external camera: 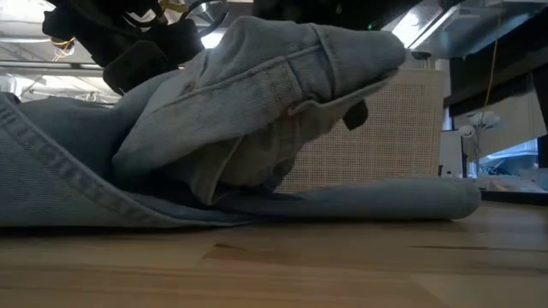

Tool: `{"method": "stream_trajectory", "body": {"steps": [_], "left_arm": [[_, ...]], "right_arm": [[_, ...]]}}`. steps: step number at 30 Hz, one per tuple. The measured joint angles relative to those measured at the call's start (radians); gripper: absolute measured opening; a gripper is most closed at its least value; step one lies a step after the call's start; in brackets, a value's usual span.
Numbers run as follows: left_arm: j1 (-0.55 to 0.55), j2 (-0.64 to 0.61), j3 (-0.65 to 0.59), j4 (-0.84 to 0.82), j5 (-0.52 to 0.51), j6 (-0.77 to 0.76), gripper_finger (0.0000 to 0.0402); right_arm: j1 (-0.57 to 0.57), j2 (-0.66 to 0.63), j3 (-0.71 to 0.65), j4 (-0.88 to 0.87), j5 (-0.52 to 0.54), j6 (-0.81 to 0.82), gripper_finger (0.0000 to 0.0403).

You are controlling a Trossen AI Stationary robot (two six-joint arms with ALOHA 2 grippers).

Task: Sort clothes
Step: Put the blue pants into the white laundry bin

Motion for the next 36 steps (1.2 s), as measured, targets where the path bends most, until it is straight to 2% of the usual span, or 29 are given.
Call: {"method": "stream_trajectory", "body": {"steps": [8, 16, 25, 29, 36], "left_arm": [[0.001, 0.000, 0.000, 0.085, 0.035, 0.052, 0.0155], [0.000, 0.001, -0.002, 0.148, 0.040, 0.096, 0.0155], [-0.001, 0.001, -0.002, 0.159, 0.045, 0.103, 0.0155], [0.000, 0.002, -0.003, 0.170, 0.042, 0.109, 0.0155], [0.001, 0.003, -0.002, 0.202, -0.002, 0.138, 0.0155]], "right_arm": [[-0.070, 0.042, 0.000, 0.018, -0.103, -0.016, 0.0312], [-0.074, 0.053, -0.002, 0.069, -0.102, -0.091, 0.0312], [-0.081, 0.053, -0.003, 0.094, -0.165, -0.144, 0.0308], [-0.087, 0.059, 0.000, 0.069, -0.173, -0.143, 0.0269], [-0.088, 0.088, 0.002, 0.067, -0.199, -0.144, 0.0130]]}}
